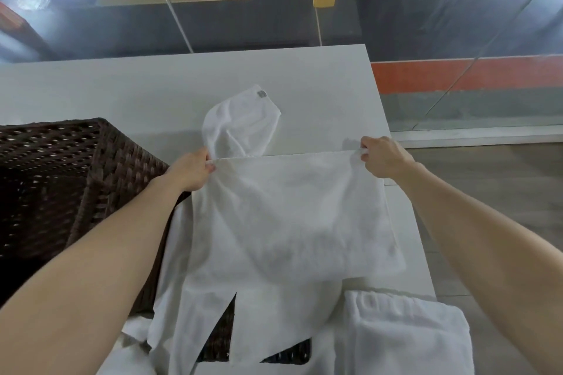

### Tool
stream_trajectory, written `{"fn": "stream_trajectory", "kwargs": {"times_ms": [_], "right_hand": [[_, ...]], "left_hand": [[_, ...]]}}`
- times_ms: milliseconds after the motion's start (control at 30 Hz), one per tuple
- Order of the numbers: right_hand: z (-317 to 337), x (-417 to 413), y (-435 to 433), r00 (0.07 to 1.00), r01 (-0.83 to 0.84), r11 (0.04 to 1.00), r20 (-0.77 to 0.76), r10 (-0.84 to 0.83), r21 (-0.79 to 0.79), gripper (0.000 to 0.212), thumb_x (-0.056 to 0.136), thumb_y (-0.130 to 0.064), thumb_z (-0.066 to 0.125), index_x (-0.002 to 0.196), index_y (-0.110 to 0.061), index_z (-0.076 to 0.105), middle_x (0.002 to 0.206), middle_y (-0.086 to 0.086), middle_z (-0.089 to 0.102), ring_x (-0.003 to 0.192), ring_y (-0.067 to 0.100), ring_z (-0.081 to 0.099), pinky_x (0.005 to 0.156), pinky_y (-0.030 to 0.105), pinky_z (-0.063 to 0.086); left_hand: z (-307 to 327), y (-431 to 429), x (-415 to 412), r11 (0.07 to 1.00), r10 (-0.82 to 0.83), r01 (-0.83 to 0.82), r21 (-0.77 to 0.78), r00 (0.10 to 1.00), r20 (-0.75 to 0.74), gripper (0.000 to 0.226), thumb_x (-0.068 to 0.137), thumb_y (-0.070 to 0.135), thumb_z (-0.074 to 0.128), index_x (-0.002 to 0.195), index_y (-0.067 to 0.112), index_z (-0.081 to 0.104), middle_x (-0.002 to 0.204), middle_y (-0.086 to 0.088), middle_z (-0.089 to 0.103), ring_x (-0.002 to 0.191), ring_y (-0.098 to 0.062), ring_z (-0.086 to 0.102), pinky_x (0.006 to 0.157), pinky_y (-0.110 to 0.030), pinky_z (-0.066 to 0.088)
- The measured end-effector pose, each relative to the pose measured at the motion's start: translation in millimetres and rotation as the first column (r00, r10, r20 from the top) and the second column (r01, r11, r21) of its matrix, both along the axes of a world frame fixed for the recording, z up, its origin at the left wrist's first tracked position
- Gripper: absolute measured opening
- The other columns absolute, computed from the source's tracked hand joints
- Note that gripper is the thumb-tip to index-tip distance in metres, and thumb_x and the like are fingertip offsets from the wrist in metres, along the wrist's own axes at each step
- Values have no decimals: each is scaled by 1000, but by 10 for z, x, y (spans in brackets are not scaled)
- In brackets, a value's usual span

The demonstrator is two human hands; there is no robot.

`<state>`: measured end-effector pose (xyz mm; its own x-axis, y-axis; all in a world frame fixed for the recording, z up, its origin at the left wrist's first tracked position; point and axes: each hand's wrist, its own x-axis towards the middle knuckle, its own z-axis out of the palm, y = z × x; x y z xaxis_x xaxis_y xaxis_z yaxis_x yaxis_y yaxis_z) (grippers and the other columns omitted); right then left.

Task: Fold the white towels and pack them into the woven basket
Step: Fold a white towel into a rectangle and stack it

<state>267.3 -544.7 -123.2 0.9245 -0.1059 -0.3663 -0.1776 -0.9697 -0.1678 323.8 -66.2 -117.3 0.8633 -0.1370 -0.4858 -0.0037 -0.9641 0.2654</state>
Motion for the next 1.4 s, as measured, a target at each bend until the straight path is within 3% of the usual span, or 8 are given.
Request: {"fn": "stream_trajectory", "kwargs": {"times_ms": [233, 433, 567, 733, 967, 1100, 1200, 1400], "right_hand": [[-225, 76, 108, 993, 92, 990, 77, -85, -105, 18, 97, -25, 66, 108, -11, 62, 105, 14, 67, 99, 38, 65, 73, 38, 49], [-177, -499, 314, 909, 169, 985, 391, -141, -39, 52, 92, -37, 77, 129, -8, 54, 120, 14, 58, 113, 36, 58, 97, 48, 49], [-270, -1391, 402, 915, 260, 965, 319, -249, 6, 58, 91, -45, 76, 130, -6, 56, 119, 16, 60, 113, 39, 57, 92, 53, 52], [-294, -2014, 329, 876, 482, 874, 56, -479, -61, 88, 83, -67, 76, 129, 3, 50, 123, 24, 57, 115, 45, 56, 94, 54, 52], [-90, -2164, 488, 993, -19, 982, 115, -3, 188, 23, 89, -35, 80, 106, -20, 75, 107, -4, 68, 104, 23, 63, 81, 33, 50], [47, -2153, 533, 990, -121, 977, -47, 131, 178, 26, 93, -45, 74, 110, -26, 80, 117, -8, 70, 113, 21, 64, 93, 33, 52], [138, -2144, 577, 979, -146, 980, -120, 162, 136, 36, 97, -47, 68, 127, -28, 74, 133, -6, 63, 126, 22, 58, 105, 36, 48], [278, -2124, 672, 960, -160, 983, -220, 176, 90, 51, 95, -56, 67, 137, -27, 67, 141, -1, 56, 132, 26, 53, 109, 39, 46]], "left_hand": [[-217, -162, -18, 988, 42, -55, 148, 995, 92, 27, 106, 33, 64, 116, 9, 55, 121, -21, 64, 106, -39, 62, 85, -47, 50], [-193, -246, -690, 977, 71, -156, 146, 882, 465, 46, 95, 34, 77, 124, 10, 50, 121, -19, 54, 100, -38, 63, 83, -49, 58], [-164, -187, -1478, 951, 306, -305, -57, 889, 340, 41, 98, 43, 73, 112, 12, 50, 113, -16, 61, 90, -39, 66, 70, -45, 54], [-296, 25, -2239, 904, 348, -358, 235, 934, 85, 72, 101, 71, 51, 130, 5, 48, 128, -25, 65, 111, -44, 69, 80, -47, 54], [-196, 102, -2279, 830, 519, -503, 238, 855, -3, 94, 92, 75, 64, 149, 4, 42, 141, -22, 60, 126, -44, 63, 90, -49, 54], [-95, 46, -2518, 973, 214, -229, 13, 928, 306, 33, 89, 39, 74, 111, 23, 55, 112, 0, 58, 99, -29, 64, 76, -41, 54], [-202, 39, -2757, 982, -188, 172, 79, 936, 299, 60, 72, 31, 71, 131, 27, 57, 124, 7, 53, 116, -20, 55, 97, -41, 52], [-306, 156, -2690, 965, -190, 97, 245, 901, 389, 43, 75, 26, 83, 114, 21, 64, 103, -1, 59, 96, -29, 62, 77, -44, 56]]}}
